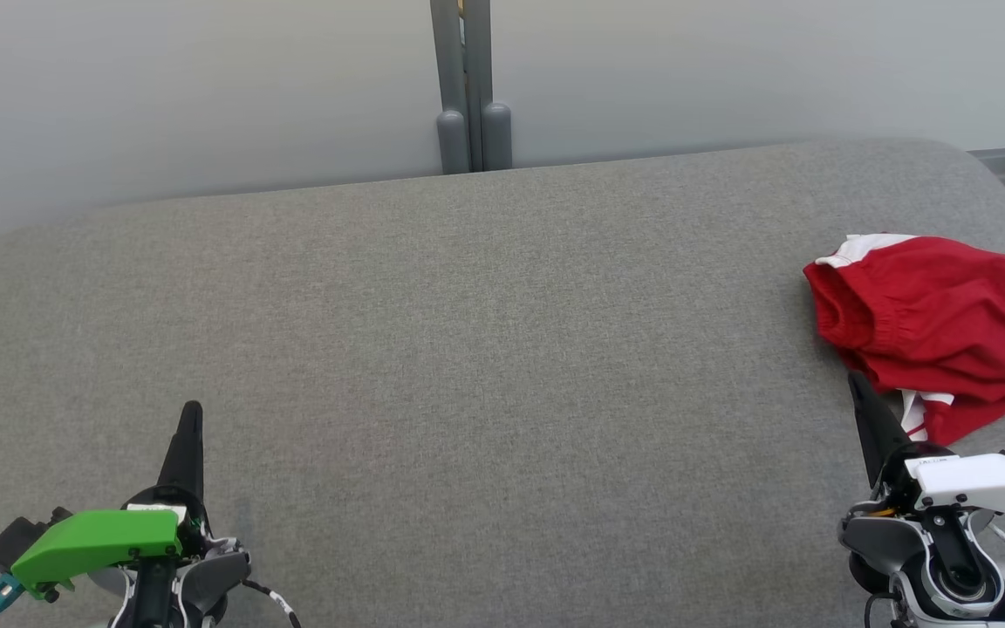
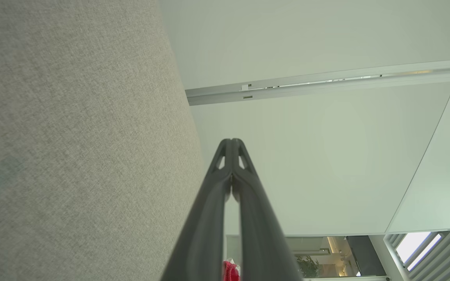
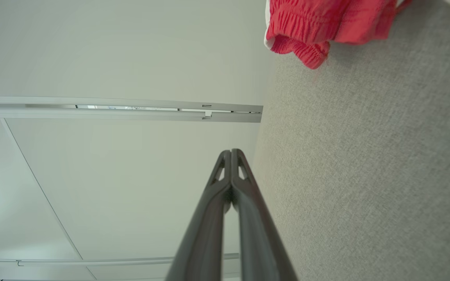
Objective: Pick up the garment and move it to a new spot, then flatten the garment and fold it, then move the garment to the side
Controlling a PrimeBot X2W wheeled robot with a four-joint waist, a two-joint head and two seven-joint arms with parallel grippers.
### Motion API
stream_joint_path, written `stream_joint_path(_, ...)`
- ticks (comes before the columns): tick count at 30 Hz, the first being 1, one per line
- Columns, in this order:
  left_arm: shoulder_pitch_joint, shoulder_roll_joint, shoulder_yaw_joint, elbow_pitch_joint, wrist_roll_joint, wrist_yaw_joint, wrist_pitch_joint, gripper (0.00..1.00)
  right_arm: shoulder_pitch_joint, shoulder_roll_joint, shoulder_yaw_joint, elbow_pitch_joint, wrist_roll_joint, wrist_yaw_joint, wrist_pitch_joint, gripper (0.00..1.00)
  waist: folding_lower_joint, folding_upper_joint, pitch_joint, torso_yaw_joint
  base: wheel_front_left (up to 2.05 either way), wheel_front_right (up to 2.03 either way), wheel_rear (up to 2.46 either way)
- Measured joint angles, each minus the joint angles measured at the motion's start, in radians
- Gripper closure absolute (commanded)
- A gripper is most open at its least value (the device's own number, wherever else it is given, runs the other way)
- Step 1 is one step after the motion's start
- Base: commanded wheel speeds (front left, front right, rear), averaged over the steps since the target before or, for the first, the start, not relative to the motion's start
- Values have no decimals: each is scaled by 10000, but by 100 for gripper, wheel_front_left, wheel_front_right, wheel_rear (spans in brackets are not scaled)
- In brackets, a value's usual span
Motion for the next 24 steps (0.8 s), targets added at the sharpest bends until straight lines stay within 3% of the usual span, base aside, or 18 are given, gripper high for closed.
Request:
stream_joint_path(14, -88, 6, 88, -169, -959, -84, 222, 100, 0, -6, -128, -171, 995, 0, 253, 100, 0, 0, 26, 15, 0, 0, 0)
stream_joint_path(24, -90, 6, 92, -171, -970, -88, 228, 100, 0, -6, -132, -174, 1003, 0, 263, 100, 0, 0, 27, 15, 0, 0, 0)
